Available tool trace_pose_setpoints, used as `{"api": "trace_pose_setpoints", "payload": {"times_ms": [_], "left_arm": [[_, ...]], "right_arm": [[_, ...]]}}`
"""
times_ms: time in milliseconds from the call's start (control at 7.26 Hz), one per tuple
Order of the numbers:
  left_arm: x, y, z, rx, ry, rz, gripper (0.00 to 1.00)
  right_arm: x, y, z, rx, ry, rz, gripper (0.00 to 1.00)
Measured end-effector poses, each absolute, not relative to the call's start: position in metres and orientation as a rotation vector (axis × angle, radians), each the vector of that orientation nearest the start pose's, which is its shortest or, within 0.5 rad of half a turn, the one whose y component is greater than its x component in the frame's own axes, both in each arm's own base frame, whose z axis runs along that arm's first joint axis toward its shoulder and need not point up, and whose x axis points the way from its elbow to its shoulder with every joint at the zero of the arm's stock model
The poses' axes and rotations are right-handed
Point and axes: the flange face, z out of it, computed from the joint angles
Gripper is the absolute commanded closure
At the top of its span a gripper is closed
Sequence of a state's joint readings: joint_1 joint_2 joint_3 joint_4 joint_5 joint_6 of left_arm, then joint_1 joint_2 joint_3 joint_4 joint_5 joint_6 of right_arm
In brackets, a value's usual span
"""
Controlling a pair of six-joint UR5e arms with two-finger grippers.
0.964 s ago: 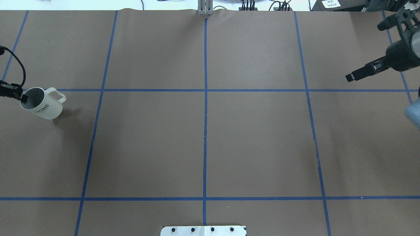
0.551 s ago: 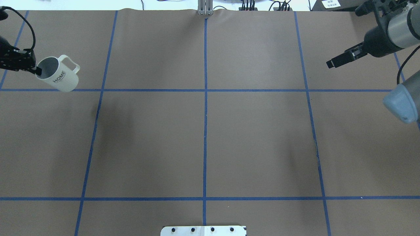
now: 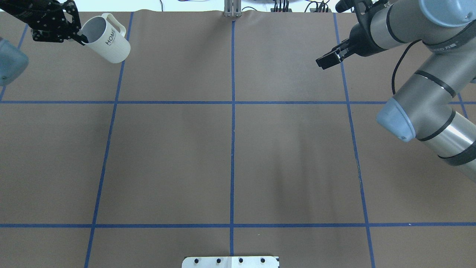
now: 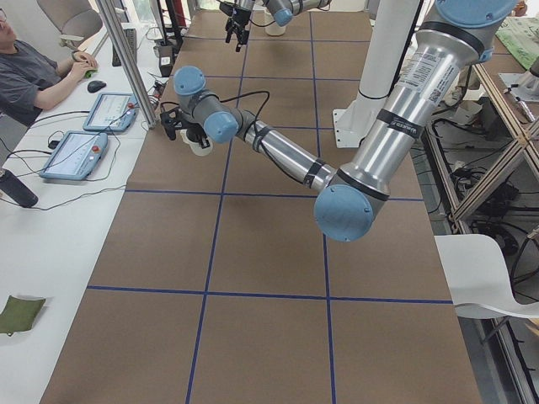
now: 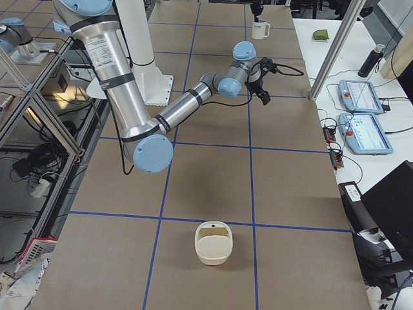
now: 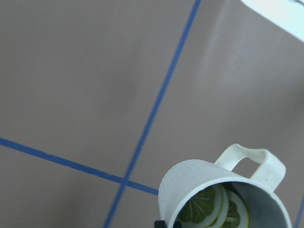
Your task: Left arm hands cup to right arm to dump lemon
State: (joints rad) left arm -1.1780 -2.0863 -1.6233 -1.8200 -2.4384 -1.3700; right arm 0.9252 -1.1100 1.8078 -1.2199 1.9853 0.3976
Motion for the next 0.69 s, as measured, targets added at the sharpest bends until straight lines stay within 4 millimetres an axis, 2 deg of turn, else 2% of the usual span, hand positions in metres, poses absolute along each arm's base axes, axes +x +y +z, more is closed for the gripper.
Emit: {"api": "trace_pose_setpoints", "payload": {"times_ms": [275,688], "left_arm": [[0.239,-0.632,0.243,-0.271,1.14,-0.642,1.0],[0.301,-0.633,0.188,-0.452,1.13,-0.797,1.0]], "right_arm": [[-0.338,-0.534,0.222,0.84,-0.818,-0.45,0.01],[-0.401,-0.489,0.201,1.063,-0.802,-0.424,0.01]]}}
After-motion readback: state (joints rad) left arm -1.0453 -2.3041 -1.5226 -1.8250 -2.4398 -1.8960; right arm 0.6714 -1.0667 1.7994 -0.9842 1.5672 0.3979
